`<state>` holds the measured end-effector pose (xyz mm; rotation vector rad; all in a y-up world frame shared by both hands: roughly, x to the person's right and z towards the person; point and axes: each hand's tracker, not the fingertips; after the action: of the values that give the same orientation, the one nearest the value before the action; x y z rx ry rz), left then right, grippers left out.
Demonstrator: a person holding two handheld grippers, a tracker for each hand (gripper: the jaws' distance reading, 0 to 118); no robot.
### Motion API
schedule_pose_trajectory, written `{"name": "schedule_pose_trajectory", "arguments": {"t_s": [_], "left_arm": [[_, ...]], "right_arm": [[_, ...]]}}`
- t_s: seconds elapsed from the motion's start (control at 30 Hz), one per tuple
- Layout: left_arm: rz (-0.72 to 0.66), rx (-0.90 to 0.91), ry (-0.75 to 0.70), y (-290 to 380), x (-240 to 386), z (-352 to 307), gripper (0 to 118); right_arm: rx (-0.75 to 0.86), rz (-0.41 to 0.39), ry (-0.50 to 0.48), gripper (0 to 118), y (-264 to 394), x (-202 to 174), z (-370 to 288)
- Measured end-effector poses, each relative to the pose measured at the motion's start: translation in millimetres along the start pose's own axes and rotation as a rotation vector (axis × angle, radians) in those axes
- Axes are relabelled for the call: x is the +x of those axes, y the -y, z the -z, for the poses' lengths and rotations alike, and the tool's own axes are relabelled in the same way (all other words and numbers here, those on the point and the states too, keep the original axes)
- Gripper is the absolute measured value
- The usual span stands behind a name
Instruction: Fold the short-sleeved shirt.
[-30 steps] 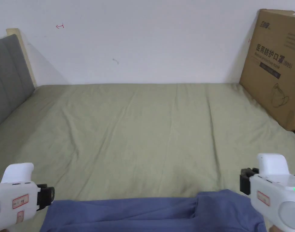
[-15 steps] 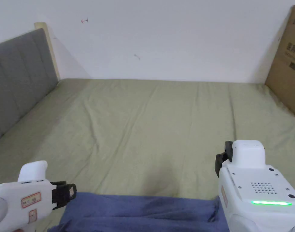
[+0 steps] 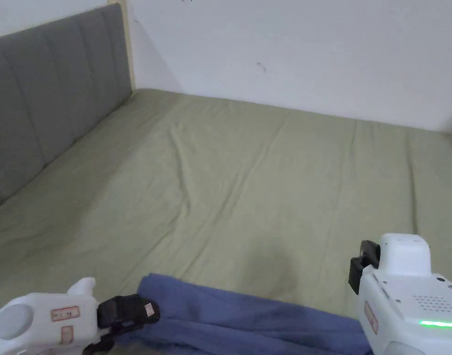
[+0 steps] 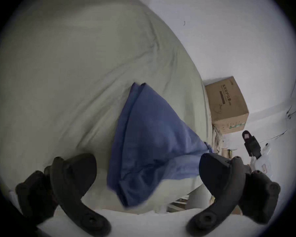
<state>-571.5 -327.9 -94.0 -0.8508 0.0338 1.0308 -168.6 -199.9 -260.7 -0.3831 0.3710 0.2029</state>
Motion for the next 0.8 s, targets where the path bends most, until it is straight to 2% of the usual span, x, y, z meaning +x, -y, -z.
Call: {"name": "schedule_pose_trajectory", "arguments": {"t_s": [0.07, 0.2, 0.33, 0.37, 0.4, 0.43, 0.47, 0.5, 0.57, 0.7, 0.8], "left_arm": [[-0.017, 0.047, 0.051, 4.5, 20.6, -15.7, 118], [-0.104, 0.066, 0.203, -3.6, 1.4, 4.9, 118], [-0.12, 0.055, 0.258, -24.0, -5.8, 7.1, 116], [-0.119, 0.051, 0.256, -25.1, -12.5, 21.5, 106], [-0.114, 0.046, 0.257, -30.1, -14.7, 22.8, 75], [-0.142, 0.022, 0.201, -35.1, -16.0, 28.6, 15], [-0.149, 0.014, 0.124, -37.2, -16.7, 36.9, 9], [-0.151, 0.019, 0.12, -25.2, -25.2, 45.6, 9], [-0.194, 0.028, 0.223, -24.3, -36.5, 44.6, 9], [-0.121, 0.032, 0.131, -29.1, -27.1, 31.9, 8], [-0.127, 0.04, 0.149, -33.8, -20.5, 18.7, 8]], "right_arm": [[-0.011, -0.014, -0.011, 1, 2.0, -6.4, 5.3], [-0.036, -0.028, -0.025, 1, 3.8, -16.5, 12.7], [-0.05, -0.039, -0.031, 1, 5.3, -22.4, 19.3], [-0.055, -0.036, -0.036, 1, 5.1, -22.6, 21.0], [-0.06, -0.031, -0.039, 1, 5.4, -23.3, 22.8], [-0.064, -0.025, -0.041, 1, 5.8, -23.7, 24.6], [-0.066, -0.02, -0.04, 1, 6.3, -24.1, 25.9], [-0.07, -0.014, -0.039, 1, 6.9, -24.3, 27.3], [-0.082, -0.01, -0.042, 1, 8.3, -24.2, 28.6], [-0.097, -0.01, -0.038, 1, 10.0, -22.3, 31.5], [-0.113, 0.034, -0.048, 1, 9.5, -20.5, 34.6]]}}
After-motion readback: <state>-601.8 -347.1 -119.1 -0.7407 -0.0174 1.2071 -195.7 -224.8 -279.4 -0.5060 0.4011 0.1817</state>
